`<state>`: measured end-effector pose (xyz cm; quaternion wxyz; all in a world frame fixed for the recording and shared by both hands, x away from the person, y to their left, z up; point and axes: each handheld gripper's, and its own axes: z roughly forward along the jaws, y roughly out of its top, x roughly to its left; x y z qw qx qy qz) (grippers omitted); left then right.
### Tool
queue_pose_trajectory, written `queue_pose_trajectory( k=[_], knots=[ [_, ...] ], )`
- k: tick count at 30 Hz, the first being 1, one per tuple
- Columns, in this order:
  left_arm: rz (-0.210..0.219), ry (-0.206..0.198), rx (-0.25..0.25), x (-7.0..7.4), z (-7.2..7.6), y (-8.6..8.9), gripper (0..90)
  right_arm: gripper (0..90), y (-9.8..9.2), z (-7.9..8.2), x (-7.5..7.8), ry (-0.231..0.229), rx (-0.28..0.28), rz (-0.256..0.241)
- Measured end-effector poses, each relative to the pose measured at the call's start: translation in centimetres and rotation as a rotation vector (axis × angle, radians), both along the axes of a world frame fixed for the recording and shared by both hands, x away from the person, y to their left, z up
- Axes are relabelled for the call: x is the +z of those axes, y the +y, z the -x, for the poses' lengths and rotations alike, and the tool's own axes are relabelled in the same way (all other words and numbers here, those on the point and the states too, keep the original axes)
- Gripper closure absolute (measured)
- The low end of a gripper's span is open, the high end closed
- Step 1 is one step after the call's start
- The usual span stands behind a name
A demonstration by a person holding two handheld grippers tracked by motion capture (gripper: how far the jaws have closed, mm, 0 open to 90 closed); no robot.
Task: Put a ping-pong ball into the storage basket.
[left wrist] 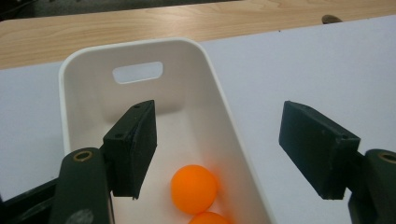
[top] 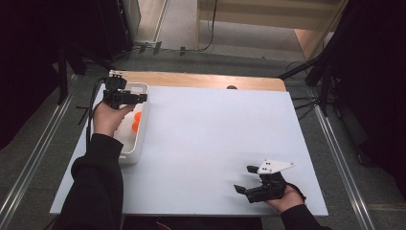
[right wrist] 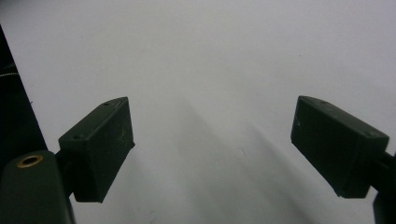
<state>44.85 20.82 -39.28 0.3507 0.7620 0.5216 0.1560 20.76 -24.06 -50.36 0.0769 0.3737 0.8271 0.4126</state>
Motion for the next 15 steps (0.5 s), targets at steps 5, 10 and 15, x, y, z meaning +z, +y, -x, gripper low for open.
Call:
queue_pose_trajectory(
  k=[5, 10, 15],
  knots=[
    [0.016, 0.008, -0.027, 0.4, 0.2, -0.4, 28.2, 11.7, 0.0, 0.1, 0.0, -0.004, 0.001, 0.001],
    [0.013, -0.002, -0.059, 0.8, 0.6, -1.0, 28.2, 11.7, 0.0, 0.0, 0.1, -0.001, 0.001, 0.003],
    [0.021, -0.003, -0.084, 1.1, 0.9, -1.6, 28.2, 11.7, 0.0, 0.0, 0.0, 0.0, 0.001, 0.002]
  ],
)
